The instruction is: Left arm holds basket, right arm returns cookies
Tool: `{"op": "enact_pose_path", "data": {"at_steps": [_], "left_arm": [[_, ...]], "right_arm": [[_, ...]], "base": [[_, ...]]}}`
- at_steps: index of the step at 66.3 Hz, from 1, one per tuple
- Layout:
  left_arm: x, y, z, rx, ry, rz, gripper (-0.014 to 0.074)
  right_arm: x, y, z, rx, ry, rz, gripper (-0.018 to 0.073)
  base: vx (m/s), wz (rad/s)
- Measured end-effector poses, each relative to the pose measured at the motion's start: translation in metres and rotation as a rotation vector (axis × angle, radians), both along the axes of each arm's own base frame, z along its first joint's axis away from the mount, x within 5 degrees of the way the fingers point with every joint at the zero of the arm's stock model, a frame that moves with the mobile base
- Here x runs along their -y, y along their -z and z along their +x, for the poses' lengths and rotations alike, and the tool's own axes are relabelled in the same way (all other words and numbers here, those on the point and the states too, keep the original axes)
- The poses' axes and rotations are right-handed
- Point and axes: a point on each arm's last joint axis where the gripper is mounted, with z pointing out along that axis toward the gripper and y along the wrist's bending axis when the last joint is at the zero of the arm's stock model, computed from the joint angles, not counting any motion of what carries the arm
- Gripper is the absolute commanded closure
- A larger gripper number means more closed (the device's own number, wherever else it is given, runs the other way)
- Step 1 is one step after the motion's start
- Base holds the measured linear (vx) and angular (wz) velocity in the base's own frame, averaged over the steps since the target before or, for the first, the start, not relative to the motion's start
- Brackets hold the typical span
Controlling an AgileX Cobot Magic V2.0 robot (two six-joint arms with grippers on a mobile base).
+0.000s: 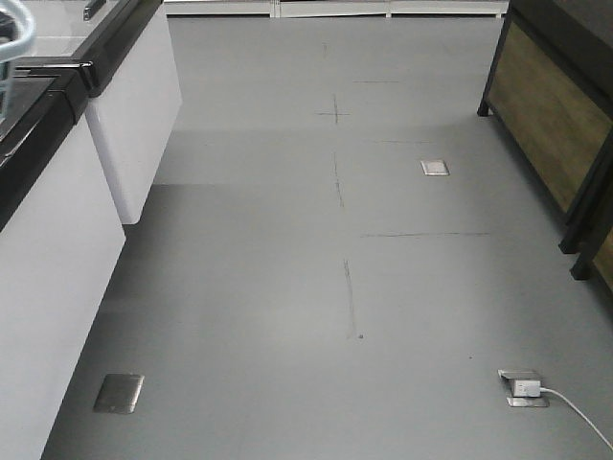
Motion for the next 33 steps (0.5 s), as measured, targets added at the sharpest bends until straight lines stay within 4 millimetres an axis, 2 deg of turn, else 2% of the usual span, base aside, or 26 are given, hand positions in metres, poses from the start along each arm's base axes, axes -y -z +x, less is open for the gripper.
{"op": "enact_pose_path", "data": {"at_steps": [2, 9, 20, 28, 33], "left_arm": [[0.010, 0.001, 0.003, 0.001, 0.024, 0.010, 0.0599], [0.062, 0.005, 0.015, -0.009, 0.155, 0.068, 0.0599], [0.133, 0.020, 0.021, -0.061, 0.323, 0.188, 0.0599], [0.176, 0.045, 0.022, -0.118, 0.424, 0.209, 0.0599], [0.200, 0.067, 0.021, -0.157, 0.477, 0.208, 0.0599]], "right_arm": [[0.000, 0.000, 0.000, 0.000, 0.000, 0.000, 0.0570], [0.000, 0.000, 0.000, 0.000, 0.000, 0.000, 0.0570], [0.000, 0.000, 0.000, 0.000, 0.000, 0.000, 0.0570], [0.000, 0.000, 0.000, 0.000, 0.000, 0.000, 0.0570], [0.000, 0.000, 0.000, 0.000, 0.000, 0.000, 0.0570]], "base": [[0.00, 0.00], [0.00, 0.00], [0.00, 0.00], [0.00, 0.00], [0.00, 0.00]]}}
